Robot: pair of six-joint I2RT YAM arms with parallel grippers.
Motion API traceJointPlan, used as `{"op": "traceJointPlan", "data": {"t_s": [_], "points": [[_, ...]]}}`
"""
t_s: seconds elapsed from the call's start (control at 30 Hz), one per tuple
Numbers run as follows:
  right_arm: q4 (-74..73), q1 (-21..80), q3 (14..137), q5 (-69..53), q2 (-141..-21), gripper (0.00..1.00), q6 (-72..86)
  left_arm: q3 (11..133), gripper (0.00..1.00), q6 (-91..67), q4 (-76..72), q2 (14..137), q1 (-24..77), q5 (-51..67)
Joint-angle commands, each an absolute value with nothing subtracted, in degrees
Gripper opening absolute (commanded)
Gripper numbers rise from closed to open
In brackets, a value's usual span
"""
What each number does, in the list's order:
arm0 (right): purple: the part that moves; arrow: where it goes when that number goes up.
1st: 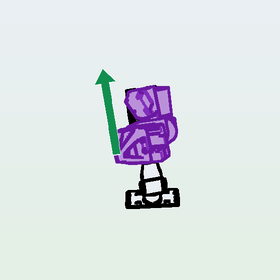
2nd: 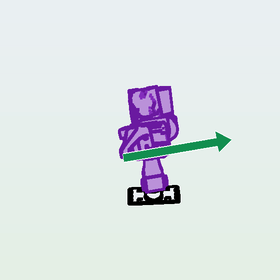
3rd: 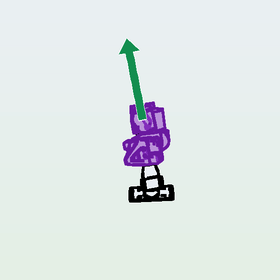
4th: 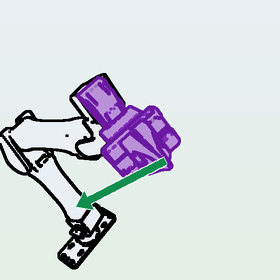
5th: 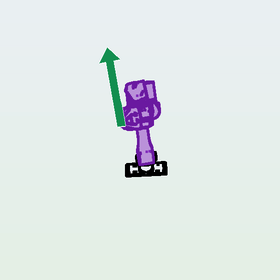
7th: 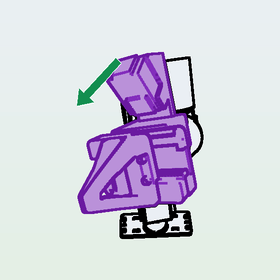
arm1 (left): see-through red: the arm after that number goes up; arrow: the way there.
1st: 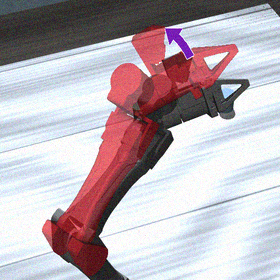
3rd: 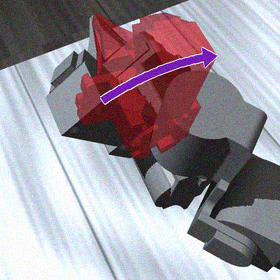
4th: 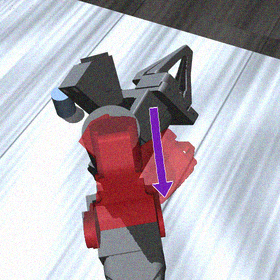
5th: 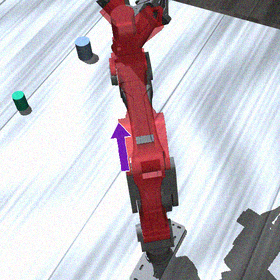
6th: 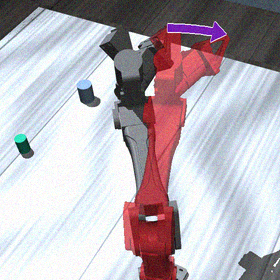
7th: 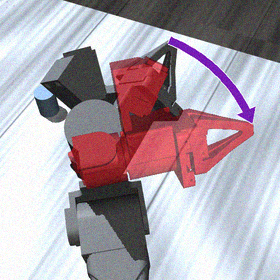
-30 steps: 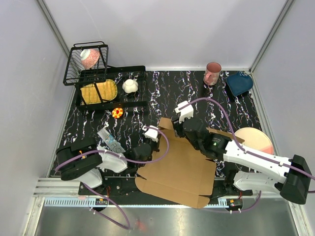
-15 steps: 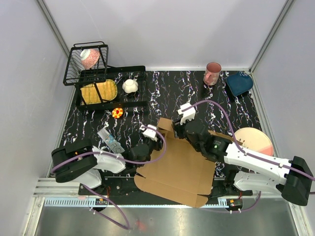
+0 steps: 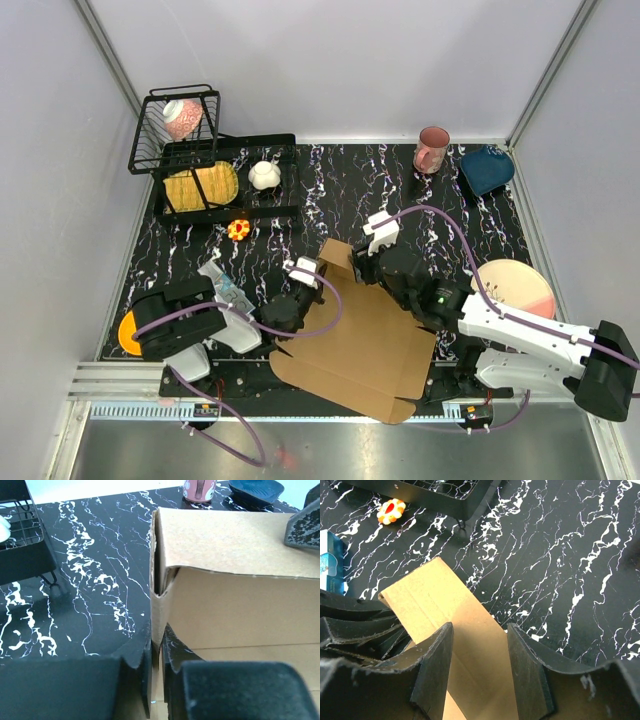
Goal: Fold the paper box
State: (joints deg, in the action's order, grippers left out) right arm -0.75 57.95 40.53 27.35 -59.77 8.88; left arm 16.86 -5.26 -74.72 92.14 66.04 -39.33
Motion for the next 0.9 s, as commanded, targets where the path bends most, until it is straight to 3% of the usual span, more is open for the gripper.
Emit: {"op": "traceJointPlan", "data": {"t_s": [0.0, 0.2, 0.27, 0.3, 0.33, 0.43, 0.73, 0.83, 0.87], "points": [[-4.83, 58.01, 39.29, 23.2, -60.64, 0.53, 9.75, 17.4, 0.02, -5.45, -95.45, 95.27, 65.74, -38.41], [-4.66, 58.01, 38.59, 23.2, -60.56, 0.53, 9.49, 17.93, 0.01, -4.22, -95.45, 95.27, 65.74, -38.23], [-4.57, 58.01, 38.58, 23.29, -60.47, 0.53, 9.49, 17.93, 0.16, -4.57, -95.27, 95.36, 65.74, -39.02], [-4.66, 58.01, 38.76, 23.29, -60.47, 0.53, 9.49, 17.93, 0.36, -4.57, -95.19, 95.54, 65.74, -39.11], [-4.66, 58.01, 38.85, 23.2, -60.47, 0.53, 9.41, 18.02, 0.44, -4.74, -95.1, 95.8, 65.74, -39.2], [-4.66, 58.01, 38.85, 23.12, -60.56, 0.53, 9.32, 18.1, 0.57, -6.41, -94.22, 97.02, 65.74, -39.2], [-4.04, 58.01, 38.58, 22.06, -61.35, 0.53, 9.4, 19.6, 0.56, -6.24, -95.54, 99.85, 65.83, -44.19], [-3.52, 58.01, 38.5, 21.8, -61.43, 0.53, 9.49, 21.09, 0.42, -4.4, -95.62, 99.76, 65.83, -45.52], [-3.34, 58.01, 38.5, 21.62, -61.44, 0.53, 9.49, 21.53, 0.29, -3.96, -95.54, 99.84, 65.83, -45.7]]}}
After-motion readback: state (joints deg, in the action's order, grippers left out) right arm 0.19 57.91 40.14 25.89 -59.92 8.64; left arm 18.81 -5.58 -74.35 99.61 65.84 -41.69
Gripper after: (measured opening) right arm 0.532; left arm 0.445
